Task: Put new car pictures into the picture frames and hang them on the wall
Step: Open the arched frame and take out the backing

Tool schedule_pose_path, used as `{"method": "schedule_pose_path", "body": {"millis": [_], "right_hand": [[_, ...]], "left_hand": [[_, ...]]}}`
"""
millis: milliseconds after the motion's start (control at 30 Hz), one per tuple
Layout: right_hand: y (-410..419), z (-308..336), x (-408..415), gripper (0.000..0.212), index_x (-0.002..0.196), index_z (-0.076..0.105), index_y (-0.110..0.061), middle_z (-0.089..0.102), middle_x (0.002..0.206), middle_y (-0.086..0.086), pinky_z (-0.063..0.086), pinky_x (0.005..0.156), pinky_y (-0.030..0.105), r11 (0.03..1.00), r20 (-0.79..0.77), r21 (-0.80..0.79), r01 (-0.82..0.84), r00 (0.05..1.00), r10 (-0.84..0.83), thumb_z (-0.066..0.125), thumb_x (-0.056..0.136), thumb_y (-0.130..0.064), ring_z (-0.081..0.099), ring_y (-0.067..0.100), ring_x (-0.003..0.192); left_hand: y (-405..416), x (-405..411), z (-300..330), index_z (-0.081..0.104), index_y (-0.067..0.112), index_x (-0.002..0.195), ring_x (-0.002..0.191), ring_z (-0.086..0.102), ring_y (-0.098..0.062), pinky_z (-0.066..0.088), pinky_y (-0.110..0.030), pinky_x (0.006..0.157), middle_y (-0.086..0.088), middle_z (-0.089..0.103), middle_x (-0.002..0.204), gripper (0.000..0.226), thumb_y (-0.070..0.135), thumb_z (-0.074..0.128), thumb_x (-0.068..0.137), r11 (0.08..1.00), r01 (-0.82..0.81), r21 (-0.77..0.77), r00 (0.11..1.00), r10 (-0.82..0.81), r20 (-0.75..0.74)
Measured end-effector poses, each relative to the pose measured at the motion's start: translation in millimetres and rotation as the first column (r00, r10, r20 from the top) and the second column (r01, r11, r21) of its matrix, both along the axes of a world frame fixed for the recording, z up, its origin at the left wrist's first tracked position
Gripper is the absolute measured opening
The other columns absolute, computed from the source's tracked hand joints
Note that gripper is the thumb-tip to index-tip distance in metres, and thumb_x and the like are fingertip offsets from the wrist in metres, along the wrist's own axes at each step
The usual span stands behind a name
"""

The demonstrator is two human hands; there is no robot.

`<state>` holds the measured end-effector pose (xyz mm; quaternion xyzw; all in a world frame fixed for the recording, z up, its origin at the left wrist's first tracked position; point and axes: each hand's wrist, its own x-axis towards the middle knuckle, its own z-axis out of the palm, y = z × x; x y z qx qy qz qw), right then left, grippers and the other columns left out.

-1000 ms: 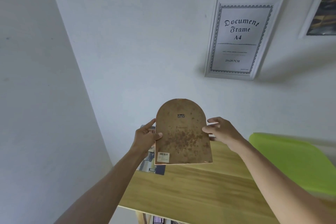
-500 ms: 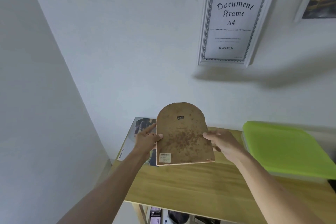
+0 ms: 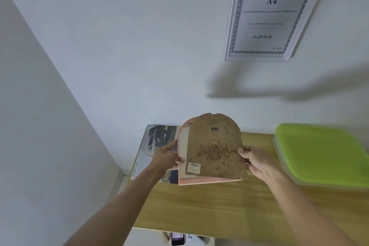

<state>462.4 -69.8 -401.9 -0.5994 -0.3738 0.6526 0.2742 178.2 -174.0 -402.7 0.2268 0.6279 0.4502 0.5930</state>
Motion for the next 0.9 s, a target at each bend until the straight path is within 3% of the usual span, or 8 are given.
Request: {"method": "schedule_pose_path", "body": {"millis": [100, 167, 300, 367, 633, 700, 800, 900], "right_hand": [[7, -14, 8, 0.007, 0.097, 0.065, -0.010, 0.071, 0.098, 0.009, 0.050, 0.061, 0.032, 0.992, 0.091, 0.043, 0.120, 0.988, -0.123, 0.059, 0.099, -0.010, 0.067, 0.022, 0.083], [9, -26, 17, 0.009, 0.103, 0.066, -0.012, 0.071, 0.100, 0.010, 0.052, 0.063, 0.032, 0.984, 0.108, 0.060, 0.168, 0.979, -0.173, 0.058, 0.099, -0.011, 0.068, 0.022, 0.081], [3, -40, 37, 0.045, 0.122, 0.057, -0.026, 0.072, 0.107, 0.015, 0.056, 0.089, 0.048, 0.988, 0.098, 0.042, 0.150, 0.983, -0.154, 0.052, 0.094, 0.008, 0.068, 0.030, 0.100], [1, -47, 46, 0.060, 0.125, 0.057, -0.033, 0.073, 0.106, 0.015, 0.053, 0.094, 0.051, 0.988, 0.144, 0.037, 0.152, 0.977, -0.156, 0.047, 0.091, 0.015, 0.069, 0.030, 0.100], [21, -67, 83, 0.063, 0.134, 0.058, -0.027, 0.065, 0.092, 0.000, 0.055, 0.069, 0.033, 0.930, 0.234, 0.051, 0.365, 0.901, -0.367, 0.039, 0.091, 0.015, 0.064, 0.019, 0.082], [27, -73, 92, 0.062, 0.134, 0.058, -0.025, 0.065, 0.099, 0.003, 0.054, 0.067, 0.031, 0.911, 0.243, 0.049, 0.410, 0.879, -0.409, 0.037, 0.091, 0.013, 0.063, 0.019, 0.082], [33, -89, 101, 0.062, 0.134, 0.059, -0.027, 0.064, 0.124, 0.009, 0.057, 0.081, 0.039, 0.891, 0.266, 0.036, 0.452, 0.855, -0.445, 0.035, 0.089, 0.009, 0.064, 0.028, 0.101], [39, -103, 102, 0.063, 0.137, 0.056, -0.025, 0.055, 0.141, 0.007, 0.052, 0.099, 0.046, 0.905, 0.310, 0.037, 0.424, 0.856, -0.413, 0.034, 0.088, 0.007, 0.057, 0.030, 0.122]], "left_hand": [[16, -5, -11, 0.047, 0.026, 0.144, 0.103, 0.066, -0.034, 0.059, -0.053, 0.080, -0.016, 0.067, 0.119, 0.085, -0.021, 0.067, 0.075, 0.999, -0.033, -0.029, 0.999, 0.032, -0.028], [21, -8, -18, 0.046, 0.025, 0.144, 0.105, 0.065, -0.034, 0.058, -0.052, 0.080, -0.016, 0.064, 0.126, 0.085, -0.021, 0.067, 0.075, 0.999, -0.022, -0.048, 0.999, 0.021, -0.035], [32, -15, -38, 0.047, 0.026, 0.142, 0.108, 0.063, -0.034, 0.059, -0.050, 0.080, -0.015, 0.062, 0.129, 0.083, -0.020, 0.067, 0.075, 0.998, 0.020, -0.066, 0.999, -0.023, -0.045], [35, -14, -46, 0.046, 0.024, 0.143, 0.108, 0.063, -0.033, 0.062, -0.043, 0.073, -0.017, 0.063, 0.127, 0.084, -0.021, 0.066, 0.075, 0.997, 0.029, -0.076, 0.999, -0.032, -0.044], [53, -20, -55, 0.046, 0.024, 0.143, 0.102, 0.065, -0.029, 0.059, -0.039, 0.072, -0.013, 0.069, 0.115, 0.084, -0.022, 0.065, 0.075, 0.994, -0.015, -0.107, 0.996, 0.005, -0.094], [55, -21, -57, 0.046, 0.024, 0.143, 0.102, 0.065, -0.029, 0.058, -0.042, 0.076, -0.011, 0.070, 0.110, 0.083, -0.022, 0.064, 0.075, 0.994, -0.028, -0.110, 0.995, 0.017, -0.102], [58, -18, -60, 0.046, 0.023, 0.144, 0.099, 0.064, -0.026, 0.055, -0.049, 0.088, -0.001, 0.071, 0.100, 0.084, -0.021, 0.064, 0.075, 0.993, -0.047, -0.113, 0.989, 0.031, -0.142], [60, -8, -61, 0.045, 0.023, 0.144, 0.095, 0.063, -0.024, 0.057, -0.041, 0.073, 0.001, 0.068, 0.097, 0.083, -0.021, 0.063, 0.076, 0.989, -0.074, -0.125, 0.986, 0.054, -0.160]]}}
